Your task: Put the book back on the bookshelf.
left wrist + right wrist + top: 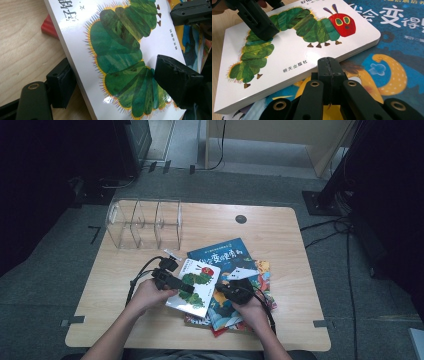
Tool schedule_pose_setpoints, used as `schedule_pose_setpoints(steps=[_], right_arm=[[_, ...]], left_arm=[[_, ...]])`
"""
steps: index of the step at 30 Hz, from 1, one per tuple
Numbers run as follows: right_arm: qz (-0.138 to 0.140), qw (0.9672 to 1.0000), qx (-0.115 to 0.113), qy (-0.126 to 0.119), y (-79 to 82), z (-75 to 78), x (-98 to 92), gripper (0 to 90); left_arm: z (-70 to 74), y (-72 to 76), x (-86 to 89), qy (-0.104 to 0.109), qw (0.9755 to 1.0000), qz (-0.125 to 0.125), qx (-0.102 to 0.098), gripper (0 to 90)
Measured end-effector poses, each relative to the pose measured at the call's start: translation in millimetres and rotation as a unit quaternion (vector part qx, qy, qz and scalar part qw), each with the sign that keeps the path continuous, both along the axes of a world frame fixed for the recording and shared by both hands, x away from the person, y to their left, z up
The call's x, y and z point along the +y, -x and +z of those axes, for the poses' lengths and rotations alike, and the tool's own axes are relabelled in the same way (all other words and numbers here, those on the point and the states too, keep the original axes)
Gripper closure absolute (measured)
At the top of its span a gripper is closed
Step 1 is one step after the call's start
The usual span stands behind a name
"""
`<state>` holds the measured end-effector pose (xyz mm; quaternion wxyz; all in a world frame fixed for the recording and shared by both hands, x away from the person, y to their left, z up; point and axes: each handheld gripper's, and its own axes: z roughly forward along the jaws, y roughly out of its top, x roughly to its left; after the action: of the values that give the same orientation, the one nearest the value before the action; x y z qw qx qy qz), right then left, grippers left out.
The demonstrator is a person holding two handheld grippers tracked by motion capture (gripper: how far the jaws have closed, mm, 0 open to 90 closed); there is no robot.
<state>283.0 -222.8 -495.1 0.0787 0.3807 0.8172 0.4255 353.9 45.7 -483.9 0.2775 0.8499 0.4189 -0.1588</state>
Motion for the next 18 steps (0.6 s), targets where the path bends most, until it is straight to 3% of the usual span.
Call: schedule_pose_setpoints(steps=[4,6,8,14,16,18], right_arm=[[0.006,1.0,0.002,0.002,-2.1,0.5,3.1,90.0],[0.01,0.9999,0.0,0.004,-3.4,0.6,5.9,90.0],[0.013,0.9999,0.0,0.003,-4.1,0.5,7.5,90.0],[0.022,0.9997,-0.003,0.007,-5.0,1.0,12.6,89.8],[0.026,0.9996,-0.004,0.006,-5.4,0.8,13.8,89.1],[0.033,0.9994,-0.005,0.004,-5.9,0.6,16.5,87.3]], left_arm=[[5.2,1.2,3.4,-0.01,0.9999,0.01,0.0,22.0],[15.3,2.1,8.2,-0.006,0.9997,0.015,-0.016,27.2],[23.8,2.7,9.9,0.004,0.9997,0.019,-0.014,32.5],[45.1,1.9,7.4,0.002,1.0,0.004,-0.008,47.2],[56.4,-0.1,0.5,0.012,0.9998,-0.013,0.008,54.4],[60.5,-1.0,-8.1,0.005,0.9995,-0.027,0.015,59.3]])
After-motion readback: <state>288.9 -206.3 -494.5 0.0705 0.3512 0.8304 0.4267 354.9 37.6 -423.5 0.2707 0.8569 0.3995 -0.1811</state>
